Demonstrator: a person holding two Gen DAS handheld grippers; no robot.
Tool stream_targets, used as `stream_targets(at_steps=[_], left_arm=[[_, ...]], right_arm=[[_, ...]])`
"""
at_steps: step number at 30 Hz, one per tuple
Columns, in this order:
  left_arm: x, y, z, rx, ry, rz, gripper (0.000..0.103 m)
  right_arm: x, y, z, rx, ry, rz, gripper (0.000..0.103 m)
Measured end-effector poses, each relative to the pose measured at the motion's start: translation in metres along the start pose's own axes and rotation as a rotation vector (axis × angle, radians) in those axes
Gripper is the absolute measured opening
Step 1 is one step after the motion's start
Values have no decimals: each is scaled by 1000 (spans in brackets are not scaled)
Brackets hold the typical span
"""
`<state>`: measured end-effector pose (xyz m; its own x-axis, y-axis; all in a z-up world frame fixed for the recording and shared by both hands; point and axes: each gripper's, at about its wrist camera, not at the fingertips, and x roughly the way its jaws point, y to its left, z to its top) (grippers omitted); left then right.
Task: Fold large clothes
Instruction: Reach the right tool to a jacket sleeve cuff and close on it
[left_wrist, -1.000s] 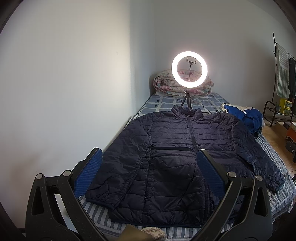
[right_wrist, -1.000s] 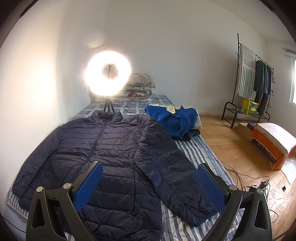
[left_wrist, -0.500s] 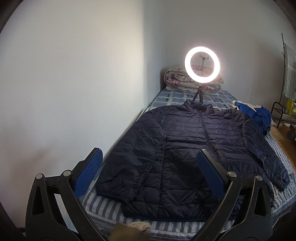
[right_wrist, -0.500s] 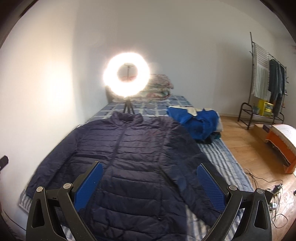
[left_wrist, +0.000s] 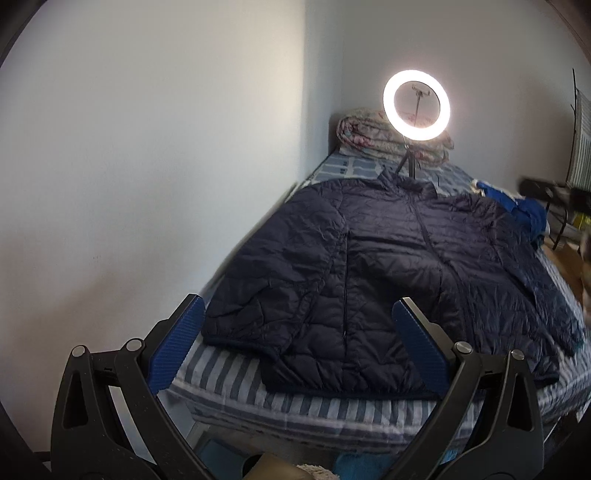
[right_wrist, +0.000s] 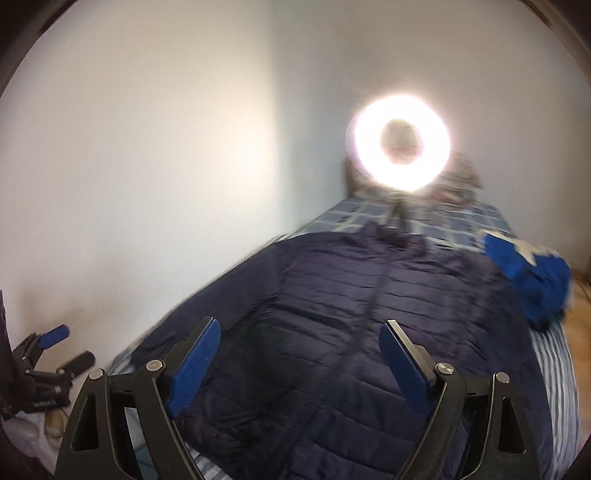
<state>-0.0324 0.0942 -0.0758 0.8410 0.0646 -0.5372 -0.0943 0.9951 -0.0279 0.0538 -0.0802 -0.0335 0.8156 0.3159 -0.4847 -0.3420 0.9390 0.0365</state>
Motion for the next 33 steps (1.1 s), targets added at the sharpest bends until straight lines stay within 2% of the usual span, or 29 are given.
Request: stream_targets(at_steps=[4,10,16,21,24,30,33], left_arm=[[-8,-4,-17,-5,26,-26,103],[-14,5,-35,-71,60,-27,103],[-24,21,-53,-128,54,3,102],[-29,25,-63,-119,64,13,102],[-31,30,-63,-128,66,-1,102],[-27,38,-65,-155,80,-4,102],[-26,39,-66,-157,84,-6,102]], right_arm=[[42,38,11,-121,97,120,83],[93,90,13,-203,209,272,72],[136,141,2,-329,319,391,63],[168,194,-19,-456,418,513,57],[190,223,-35,-506,470,548,56],[231,253,-66,-561,581,579,53],[246,262,-78,-587,630,588,47]])
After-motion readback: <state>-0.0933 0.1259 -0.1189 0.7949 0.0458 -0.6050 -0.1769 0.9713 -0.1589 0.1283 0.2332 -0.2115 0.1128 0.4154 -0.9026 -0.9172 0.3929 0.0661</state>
